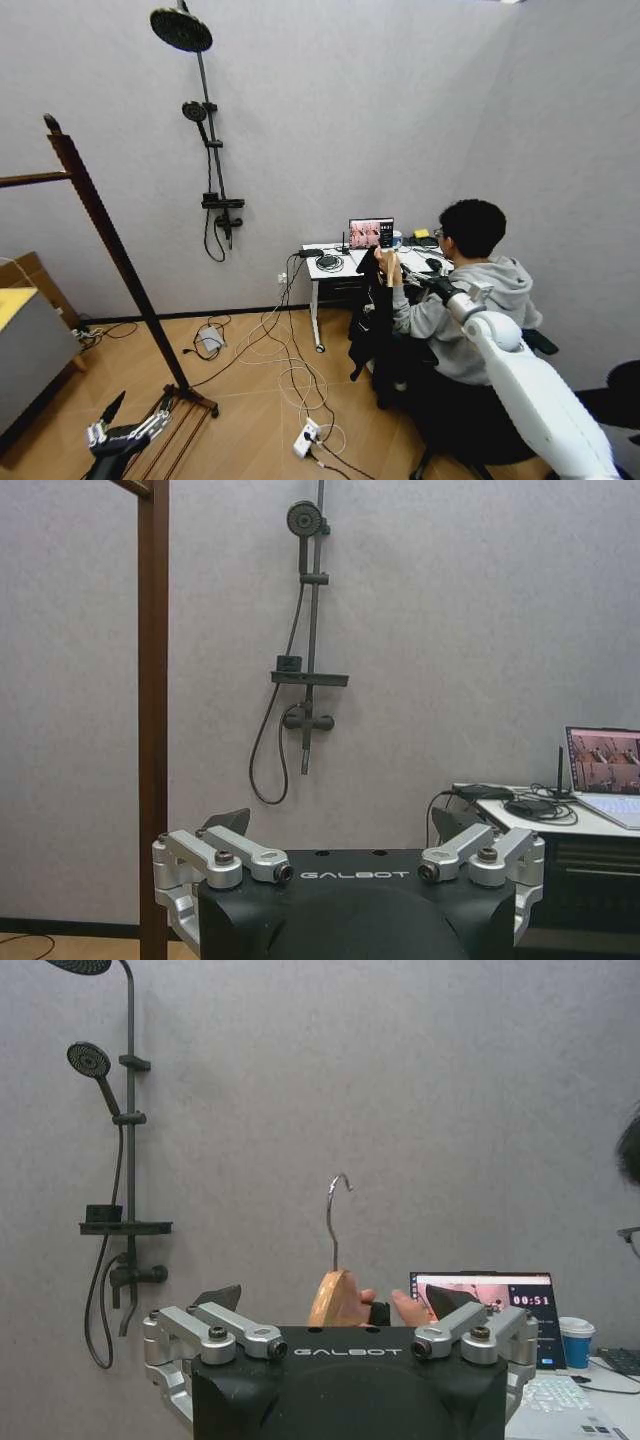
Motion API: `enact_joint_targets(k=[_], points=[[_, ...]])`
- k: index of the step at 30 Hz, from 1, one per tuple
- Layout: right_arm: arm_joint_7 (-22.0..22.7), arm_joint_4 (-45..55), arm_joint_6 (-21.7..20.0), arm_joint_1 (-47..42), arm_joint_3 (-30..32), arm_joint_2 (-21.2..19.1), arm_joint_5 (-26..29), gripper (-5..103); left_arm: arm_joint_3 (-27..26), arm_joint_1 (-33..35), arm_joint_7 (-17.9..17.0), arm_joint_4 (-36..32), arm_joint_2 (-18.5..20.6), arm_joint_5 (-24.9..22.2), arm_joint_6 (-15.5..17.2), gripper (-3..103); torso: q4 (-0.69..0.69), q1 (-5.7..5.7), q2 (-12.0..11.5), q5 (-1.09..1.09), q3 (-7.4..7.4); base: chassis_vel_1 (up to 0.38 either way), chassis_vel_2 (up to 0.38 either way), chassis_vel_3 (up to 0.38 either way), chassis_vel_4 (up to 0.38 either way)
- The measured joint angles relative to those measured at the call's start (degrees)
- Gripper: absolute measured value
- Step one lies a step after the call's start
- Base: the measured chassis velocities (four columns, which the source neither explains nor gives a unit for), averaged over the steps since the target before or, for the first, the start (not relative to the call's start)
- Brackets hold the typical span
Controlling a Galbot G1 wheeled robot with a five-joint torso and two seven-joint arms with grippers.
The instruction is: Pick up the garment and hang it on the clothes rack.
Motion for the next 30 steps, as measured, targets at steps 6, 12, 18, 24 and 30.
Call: enact_joint_targets(k=[6, 12, 18, 24, 30], points=[[2.92, -4.17, 0.09, 4.83, -4.99, 1.77, -2.45, 100, 0.00, 0.00, -0.01, 0.00, 0.00, 0.00, 0.00, 100, 0.00, 0.00, 0.00, 0.01, 0.00, 0.000, 0.000, 0.000, 0.000], [4.76, -9.68, 1.92, 9.75, -9.18, 2.87, -4.35, 100, 0.00, 0.00, -0.01, 0.00, 0.00, 0.00, 0.00, 100, 0.00, 0.00, 0.00, 0.01, 0.00, 0.000, 0.000, 0.000, 0.000], [4.82, -13.04, 3.42, 13.38, -11.42, 3.23, -5.07, 91, 0.00, 0.00, -0.01, 0.00, 0.00, 0.00, 0.00, 100, 0.01, -0.01, 0.00, 0.00, 0.00, 0.000, 0.000, 0.000, 0.000], [5.07, -13.37, 2.93, 13.99, -11.98, 3.23, -4.98, 70, 0.00, 0.00, -0.01, 0.00, 0.00, 0.00, 0.00, 100, 0.01, -0.01, 0.00, 0.00, 0.00, 0.000, 0.000, 0.000, 0.000], [5.52, -12.34, 2.62, 12.06, -11.38, 3.09, -4.90, 48, 0.00, 0.00, -0.01, 0.00, 0.00, 0.00, 0.00, 100, 0.00, -0.01, 0.00, 0.02, -0.01, 0.000, 0.000, 0.000, 0.000]])
